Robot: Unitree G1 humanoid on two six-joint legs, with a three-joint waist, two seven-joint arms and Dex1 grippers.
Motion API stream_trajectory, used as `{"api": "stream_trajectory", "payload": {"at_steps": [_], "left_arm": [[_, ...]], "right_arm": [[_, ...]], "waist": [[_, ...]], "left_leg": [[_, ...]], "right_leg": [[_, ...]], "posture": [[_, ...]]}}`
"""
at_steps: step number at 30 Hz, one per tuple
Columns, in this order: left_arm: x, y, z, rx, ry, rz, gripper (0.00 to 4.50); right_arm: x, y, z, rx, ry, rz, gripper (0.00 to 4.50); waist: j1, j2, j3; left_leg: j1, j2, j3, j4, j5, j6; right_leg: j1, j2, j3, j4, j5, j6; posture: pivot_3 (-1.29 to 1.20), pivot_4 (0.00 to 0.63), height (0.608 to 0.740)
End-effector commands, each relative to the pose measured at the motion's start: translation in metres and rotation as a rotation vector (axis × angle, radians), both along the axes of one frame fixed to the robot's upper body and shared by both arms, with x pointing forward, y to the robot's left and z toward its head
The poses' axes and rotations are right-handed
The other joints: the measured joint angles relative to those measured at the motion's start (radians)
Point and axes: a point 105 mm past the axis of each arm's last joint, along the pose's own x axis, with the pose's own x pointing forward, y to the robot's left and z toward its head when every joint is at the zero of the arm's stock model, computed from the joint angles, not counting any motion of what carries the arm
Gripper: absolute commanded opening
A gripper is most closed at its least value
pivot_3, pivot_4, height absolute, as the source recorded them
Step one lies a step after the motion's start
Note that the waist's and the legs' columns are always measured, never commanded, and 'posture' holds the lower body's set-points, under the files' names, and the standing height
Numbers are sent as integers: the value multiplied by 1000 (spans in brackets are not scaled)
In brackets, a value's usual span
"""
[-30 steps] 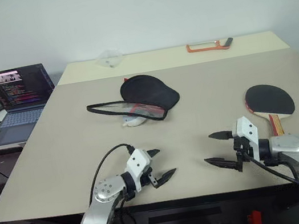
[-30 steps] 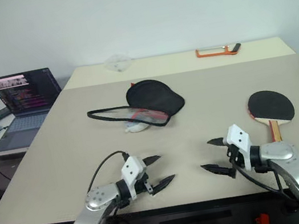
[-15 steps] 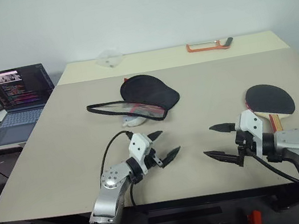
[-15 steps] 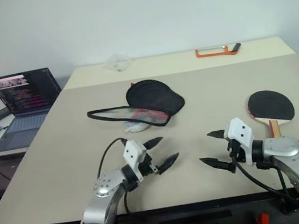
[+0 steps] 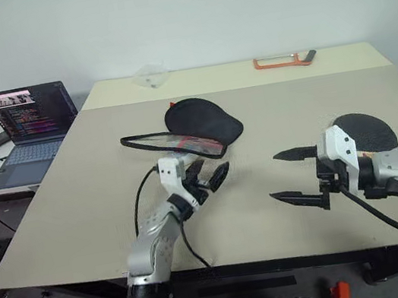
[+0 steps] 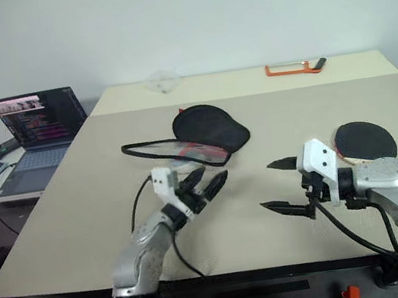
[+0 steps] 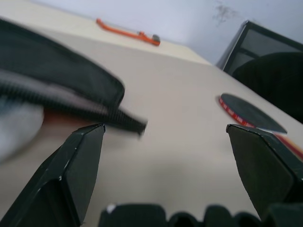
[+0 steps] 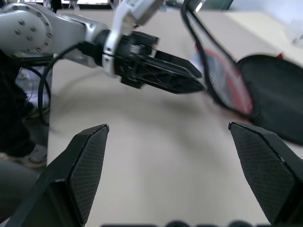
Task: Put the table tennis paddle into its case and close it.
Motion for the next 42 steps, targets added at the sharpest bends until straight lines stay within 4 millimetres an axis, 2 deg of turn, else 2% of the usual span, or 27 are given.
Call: {"api": "stream_trajectory", "payload": {"at_steps": [1, 6, 14, 17, 26, 28, 31, 35, 42], "left_arm": [[10, -3, 8, -17, -13, 13, 4500], [21, 2, 10, -83, 45, 69, 4500], [22, -3, 5, -138, 108, 104, 4500], [27, 3, 3, -153, 125, 156, 3922], [43, 26, 6, -170, 109, 295, 546], [44, 27, 7, -172, 102, 289, 6], [41, 20, 10, -160, 91, 203, 6], [20, -2, 7, -158, 153, -56, 6], [-9, -6, 8, -232, 287, -324, 6]], "right_arm": [[-1, 5, 13, 22, -65, 15, 4463], [1, 0, 13, 17, -70, -2, 4463], [1, -5, 10, 17, -71, -26, 4463], [2, -6, 11, 14, -76, -30, 4500], [5, -11, 15, 13, -98, -57, 4500], [5, -12, 16, 14, -100, -63, 4500], [4, -13, 17, 14, -102, -68, 4500], [4, -16, 21, 12, -105, -76, 4500], [1, -19, 24, 8, -102, -88, 4500]], "waist": [[0, 0, 0], [3, -1, 0], [5, -1, 1], [4, -1, 1], [5, -1, 1], [5, -1, 1], [5, -1, 1], [4, -1, 1], [-1, -1, 1]], "left_leg": [[0, 0, 0, 0, 0, 0], [-1, 0, 0, 0, 0, 0], [-1, 0, 0, 0, 0, 0], [-1, 0, 0, 0, 0, 0], [-1, 0, 1, 0, 0, 0], [-1, 0, 1, 0, 0, 0], [-1, 0, 1, 0, 0, 0], [-1, -1, 1, 0, 0, 0], [-1, 0, 0, 0, 0, 0]], "right_leg": [[0, 0, 0, 0, 0, 0], [0, 0, 0, -1, 0, 0], [0, 0, 0, -1, 0, 0], [0, 0, 0, -1, 0, 0], [0, 0, 0, -1, 0, 0], [0, 0, 0, -1, 0, 0], [0, 0, 0, -1, 0, 0], [0, 0, 0, -1, 0, 0], [0, 0, 0, 0, 0, 0]], "posture": [[0, 150, 740], [0, 150, 740], [0, 150, 740], [0, 150, 740], [0, 150, 740], [0, 150, 740], [0, 150, 740], [0, 150, 740], [0, 150, 740]]}}
